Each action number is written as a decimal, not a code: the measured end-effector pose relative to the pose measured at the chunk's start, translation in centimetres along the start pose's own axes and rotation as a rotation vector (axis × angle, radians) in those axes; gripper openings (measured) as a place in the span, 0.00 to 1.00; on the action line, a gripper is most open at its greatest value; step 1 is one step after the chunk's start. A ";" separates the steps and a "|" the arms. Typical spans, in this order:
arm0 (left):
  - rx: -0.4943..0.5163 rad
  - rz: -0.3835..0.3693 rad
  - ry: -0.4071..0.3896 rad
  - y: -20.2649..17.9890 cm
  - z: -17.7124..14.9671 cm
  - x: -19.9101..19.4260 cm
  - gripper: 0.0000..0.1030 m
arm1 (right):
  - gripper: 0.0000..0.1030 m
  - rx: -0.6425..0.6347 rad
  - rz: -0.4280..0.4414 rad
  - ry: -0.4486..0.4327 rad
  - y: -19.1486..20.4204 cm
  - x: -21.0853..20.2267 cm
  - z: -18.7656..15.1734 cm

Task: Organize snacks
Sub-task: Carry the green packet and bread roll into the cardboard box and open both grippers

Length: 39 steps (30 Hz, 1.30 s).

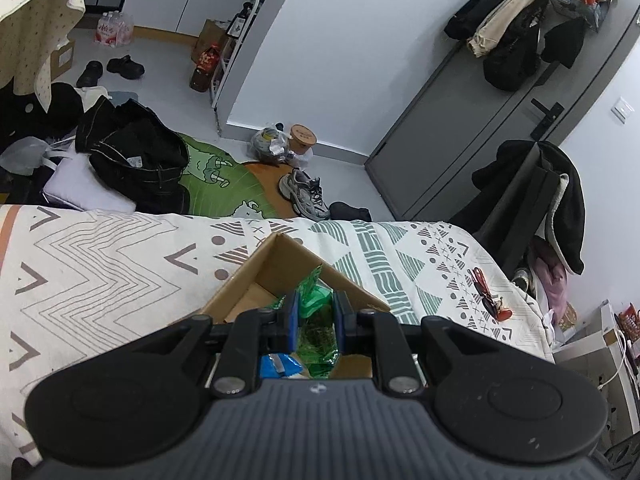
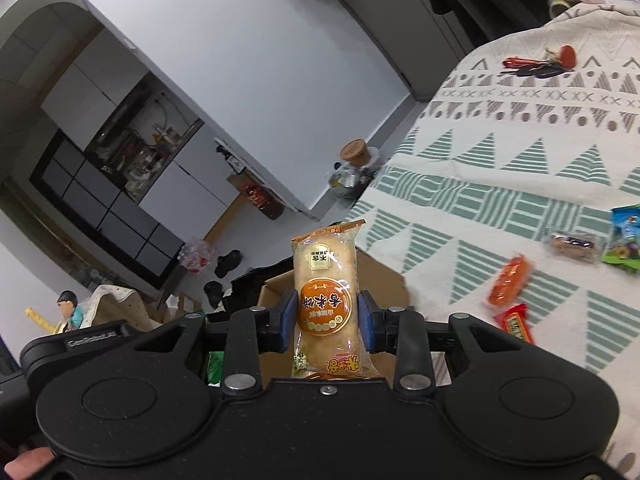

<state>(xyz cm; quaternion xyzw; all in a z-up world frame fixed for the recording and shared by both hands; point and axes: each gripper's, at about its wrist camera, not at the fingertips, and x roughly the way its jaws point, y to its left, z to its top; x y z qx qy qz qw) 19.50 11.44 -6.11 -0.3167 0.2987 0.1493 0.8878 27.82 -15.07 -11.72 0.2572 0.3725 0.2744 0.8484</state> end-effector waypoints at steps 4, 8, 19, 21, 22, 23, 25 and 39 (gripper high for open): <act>-0.015 0.005 0.021 1.2 0.2 1.0 0.16 | 0.31 -0.018 -0.004 0.012 0.9 1.3 -0.4; -0.020 0.009 0.048 2.0 0.2 2.4 0.16 | 0.31 -0.021 -0.007 0.010 1.5 2.3 -0.6; -0.028 0.029 0.087 2.5 0.1 5.4 0.21 | 0.41 -0.031 -0.002 0.037 2.1 4.7 -0.8; -0.035 0.021 0.099 2.6 0.1 5.6 0.26 | 0.47 -0.034 -0.012 0.031 2.1 4.5 -0.9; -0.030 0.023 0.103 2.5 0.1 5.7 0.28 | 0.48 -0.037 -0.018 0.030 2.1 4.5 -0.9; -0.020 0.027 0.104 2.4 0.0 5.6 0.30 | 0.48 -0.040 -0.022 0.029 2.1 4.4 -0.9; -0.008 0.030 0.097 2.2 -0.1 5.4 0.42 | 0.49 -0.038 -0.026 0.024 2.1 4.1 -0.9; 0.022 0.060 0.074 -0.1 -1.8 2.7 0.83 | 0.78 -0.093 -0.130 -0.057 1.4 -1.8 0.1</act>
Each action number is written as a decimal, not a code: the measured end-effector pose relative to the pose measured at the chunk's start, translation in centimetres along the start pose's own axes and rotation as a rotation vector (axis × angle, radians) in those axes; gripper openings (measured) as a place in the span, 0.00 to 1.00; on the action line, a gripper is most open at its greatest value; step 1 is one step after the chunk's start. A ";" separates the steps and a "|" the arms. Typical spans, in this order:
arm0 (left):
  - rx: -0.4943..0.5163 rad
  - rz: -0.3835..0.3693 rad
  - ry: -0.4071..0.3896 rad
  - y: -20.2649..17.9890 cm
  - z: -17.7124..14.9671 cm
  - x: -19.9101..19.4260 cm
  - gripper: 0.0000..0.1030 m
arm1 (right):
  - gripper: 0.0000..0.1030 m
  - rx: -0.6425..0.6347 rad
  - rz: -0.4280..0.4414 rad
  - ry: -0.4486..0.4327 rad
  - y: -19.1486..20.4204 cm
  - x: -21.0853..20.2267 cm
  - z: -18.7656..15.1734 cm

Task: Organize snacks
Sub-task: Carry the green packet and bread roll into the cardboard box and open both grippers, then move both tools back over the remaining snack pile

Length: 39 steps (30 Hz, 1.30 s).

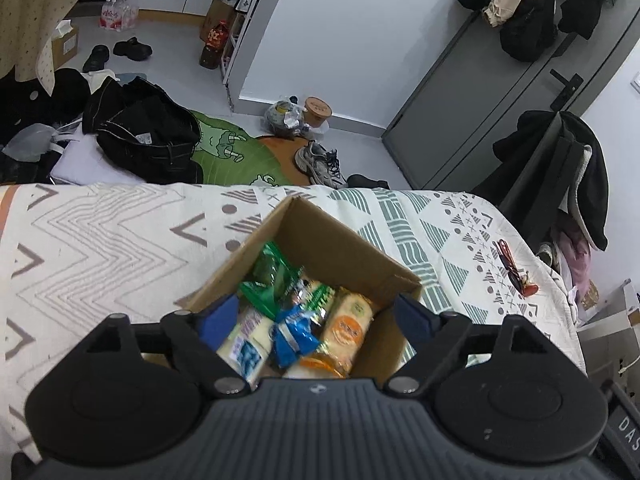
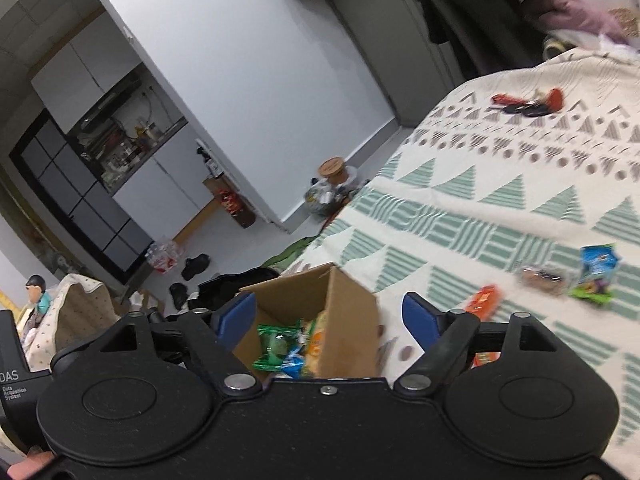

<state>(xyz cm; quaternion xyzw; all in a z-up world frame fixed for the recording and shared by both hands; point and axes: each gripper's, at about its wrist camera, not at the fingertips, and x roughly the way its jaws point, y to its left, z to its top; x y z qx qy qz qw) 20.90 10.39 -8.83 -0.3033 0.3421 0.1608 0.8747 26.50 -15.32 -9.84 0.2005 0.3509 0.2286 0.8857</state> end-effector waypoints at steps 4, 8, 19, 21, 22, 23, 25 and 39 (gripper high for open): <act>0.026 -0.011 -0.007 -1.0 -0.8 -0.9 0.85 | 0.84 -0.001 -0.035 -0.027 -0.5 -1.9 0.7; 0.047 -0.030 -0.020 -2.1 -1.3 -2.0 0.90 | 0.90 -0.008 -0.074 -0.055 -1.3 -3.7 1.2; 0.094 -0.052 -0.016 -5.3 -3.4 -2.6 0.94 | 0.97 0.018 -0.119 -0.111 -5.5 -7.4 2.1; 0.107 -0.057 -0.014 -6.1 -3.9 -2.6 0.95 | 0.98 0.025 -0.132 -0.119 -6.2 -8.0 2.2; 0.112 -0.061 -0.013 -6.4 -4.1 -2.5 0.95 | 0.98 0.027 -0.136 -0.120 -6.5 -8.2 2.3; 0.118 -0.065 -0.012 -6.8 -4.4 -2.5 0.95 | 0.99 0.028 -0.139 -0.120 -6.7 -8.3 2.4; 0.131 -0.071 -0.012 -7.6 -4.9 -2.4 0.95 | 0.99 0.029 -0.149 -0.120 -7.3 -8.6 2.5; 0.177 -0.100 0.045 -11.7 -7.9 0.5 0.95 | 0.99 0.112 -0.203 -0.116 -12.5 -9.3 3.1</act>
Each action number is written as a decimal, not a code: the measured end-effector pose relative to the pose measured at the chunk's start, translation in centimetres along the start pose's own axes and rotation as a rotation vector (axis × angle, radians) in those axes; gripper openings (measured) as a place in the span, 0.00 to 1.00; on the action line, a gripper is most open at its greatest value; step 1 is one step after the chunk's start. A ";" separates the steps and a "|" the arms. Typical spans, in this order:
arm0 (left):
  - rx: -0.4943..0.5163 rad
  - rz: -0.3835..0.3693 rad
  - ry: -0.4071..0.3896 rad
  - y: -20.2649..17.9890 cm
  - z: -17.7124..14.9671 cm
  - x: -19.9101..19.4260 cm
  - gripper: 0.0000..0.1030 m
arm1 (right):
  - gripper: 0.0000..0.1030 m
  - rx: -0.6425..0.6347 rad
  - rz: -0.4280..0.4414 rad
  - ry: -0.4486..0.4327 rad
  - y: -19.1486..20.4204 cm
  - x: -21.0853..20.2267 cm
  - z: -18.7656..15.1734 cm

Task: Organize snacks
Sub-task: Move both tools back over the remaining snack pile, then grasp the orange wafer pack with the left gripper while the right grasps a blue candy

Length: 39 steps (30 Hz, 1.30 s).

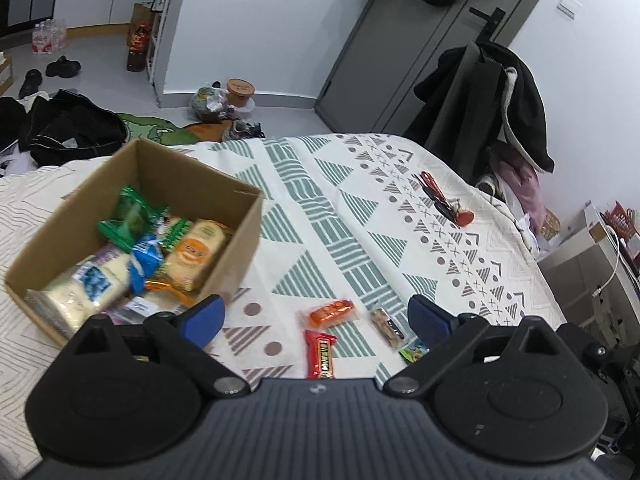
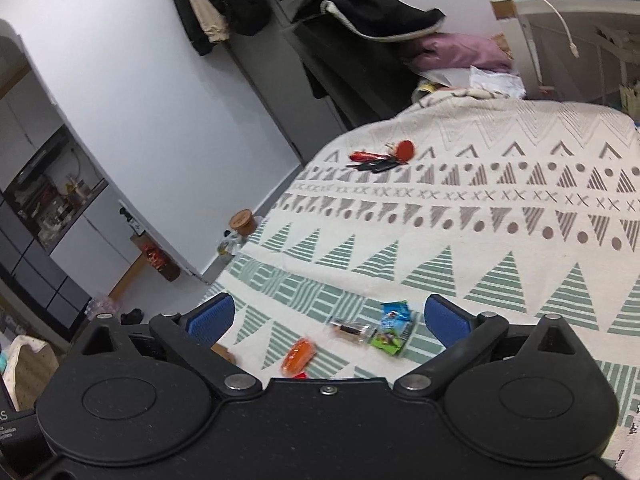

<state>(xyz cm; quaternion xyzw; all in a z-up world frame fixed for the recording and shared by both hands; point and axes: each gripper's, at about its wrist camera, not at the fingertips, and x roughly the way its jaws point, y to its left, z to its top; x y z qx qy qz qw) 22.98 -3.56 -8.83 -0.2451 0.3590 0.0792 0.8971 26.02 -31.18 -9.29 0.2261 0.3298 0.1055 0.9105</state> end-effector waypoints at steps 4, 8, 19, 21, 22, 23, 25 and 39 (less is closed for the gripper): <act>0.000 -0.007 0.020 -0.7 -0.3 1.5 0.95 | 0.99 0.024 -0.030 0.023 -1.2 1.1 0.0; 0.002 -0.016 0.047 -1.1 -0.8 3.5 0.94 | 0.99 0.063 -0.044 0.045 -2.5 2.3 0.1; 0.024 -0.008 0.101 -1.6 -1.7 8.9 0.92 | 0.90 0.130 -0.069 0.156 -4.2 6.3 -0.5; 0.039 0.005 0.120 -1.6 -1.3 9.8 0.91 | 0.87 0.145 -0.079 0.180 -4.3 7.4 -0.7; 0.051 0.008 0.123 -1.7 -1.1 10.2 0.91 | 0.84 0.151 -0.085 0.189 -4.4 7.9 -0.8; 0.069 0.014 0.122 -1.8 -0.8 10.6 0.90 | 0.83 0.156 -0.091 0.197 -4.4 8.4 -0.8; 0.104 0.022 0.125 -2.0 -0.5 11.3 0.90 | 0.82 0.158 -0.101 0.212 -4.3 9.4 -0.9; 0.199 -0.003 0.158 -2.3 -2.6 16.3 0.74 | 0.66 0.123 -0.156 0.292 -4.4 14.1 -2.0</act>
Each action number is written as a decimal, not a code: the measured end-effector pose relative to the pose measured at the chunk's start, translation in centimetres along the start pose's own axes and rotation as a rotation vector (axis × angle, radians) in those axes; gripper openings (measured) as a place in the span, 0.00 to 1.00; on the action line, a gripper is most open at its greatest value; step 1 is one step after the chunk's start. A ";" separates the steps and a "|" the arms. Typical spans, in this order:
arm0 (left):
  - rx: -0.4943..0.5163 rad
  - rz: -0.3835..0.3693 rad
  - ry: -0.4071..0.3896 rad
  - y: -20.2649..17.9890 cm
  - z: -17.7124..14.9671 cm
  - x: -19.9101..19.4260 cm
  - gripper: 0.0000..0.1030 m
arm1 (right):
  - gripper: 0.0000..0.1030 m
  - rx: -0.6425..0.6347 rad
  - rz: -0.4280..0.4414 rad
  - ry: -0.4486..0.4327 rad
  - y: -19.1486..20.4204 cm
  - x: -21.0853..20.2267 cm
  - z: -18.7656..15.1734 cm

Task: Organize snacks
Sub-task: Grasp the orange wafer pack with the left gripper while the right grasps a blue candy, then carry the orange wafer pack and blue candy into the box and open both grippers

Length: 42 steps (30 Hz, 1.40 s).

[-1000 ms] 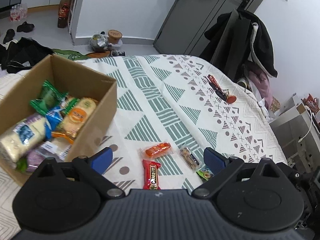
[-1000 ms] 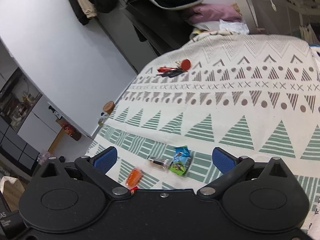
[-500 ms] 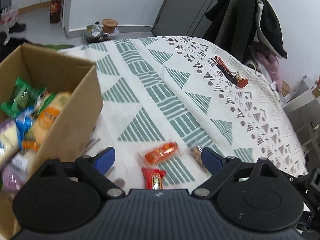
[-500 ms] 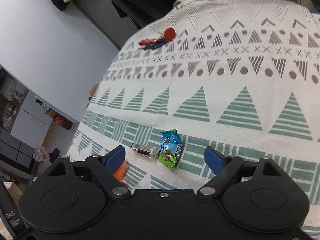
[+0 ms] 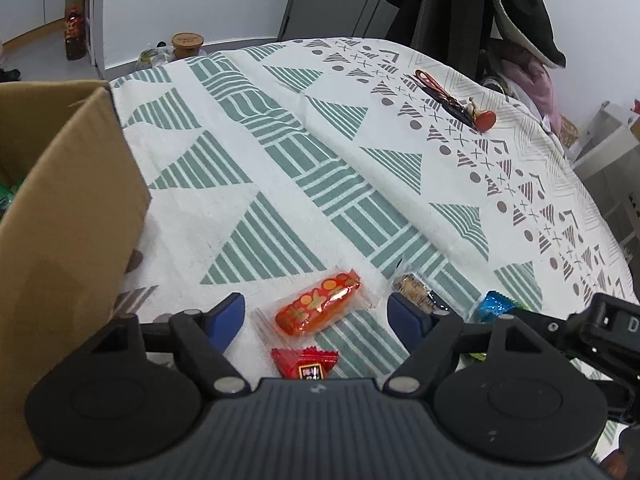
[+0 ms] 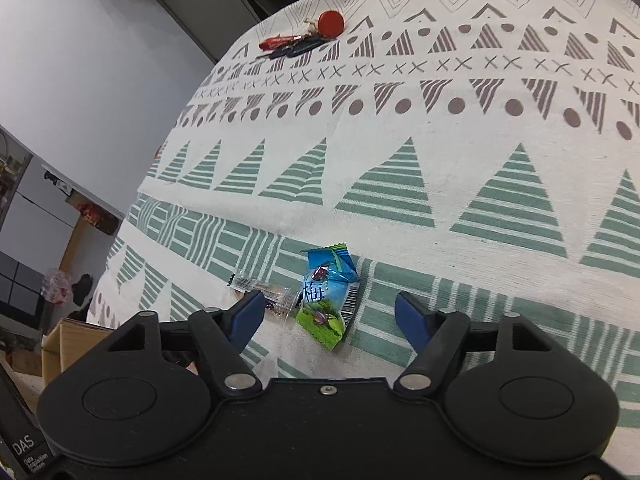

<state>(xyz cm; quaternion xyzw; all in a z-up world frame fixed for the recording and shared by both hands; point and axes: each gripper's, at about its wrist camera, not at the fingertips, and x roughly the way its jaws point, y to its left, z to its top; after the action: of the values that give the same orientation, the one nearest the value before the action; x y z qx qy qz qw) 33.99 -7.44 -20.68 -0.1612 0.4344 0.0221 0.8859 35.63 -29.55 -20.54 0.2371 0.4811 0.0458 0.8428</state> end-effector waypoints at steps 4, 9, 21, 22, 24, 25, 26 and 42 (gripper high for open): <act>0.030 0.008 -0.020 -0.4 -0.1 0.3 0.69 | 0.63 -0.010 -0.008 0.004 0.1 0.7 0.2; 0.019 0.009 -0.030 -0.1 -0.4 0.4 0.55 | 0.57 -0.038 -0.030 -0.004 0.5 1.2 0.1; 0.007 0.007 -0.066 0.2 -0.1 -2.2 0.19 | 0.26 0.002 -0.039 -0.039 0.0 -0.2 0.2; 0.003 0.004 -0.073 0.3 0.0 -2.6 0.19 | 0.25 0.005 -0.032 -0.048 0.0 -0.5 0.2; 0.002 -0.005 -0.088 0.2 0.2 -3.6 0.19 | 0.25 0.010 -0.013 -0.065 0.0 -1.2 0.3; 0.002 -0.010 -0.094 0.1 0.3 -4.0 0.19 | 0.25 0.010 -0.003 -0.072 0.1 -1.5 0.3; 0.001 -0.012 -0.101 0.1 0.5 -4.6 0.19 | 0.25 0.008 0.008 -0.079 0.3 -1.9 0.3; -0.085 0.024 -0.173 1.5 1.5 -10.8 0.19 | 0.25 -0.056 0.125 -0.153 4.3 -5.2 -0.5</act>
<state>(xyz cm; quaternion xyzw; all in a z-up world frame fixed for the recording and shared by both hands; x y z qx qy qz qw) 28.13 -4.43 -11.83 -0.1908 0.3567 0.0651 0.9122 33.09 -27.18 -14.79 0.2456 0.3983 0.0935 0.8788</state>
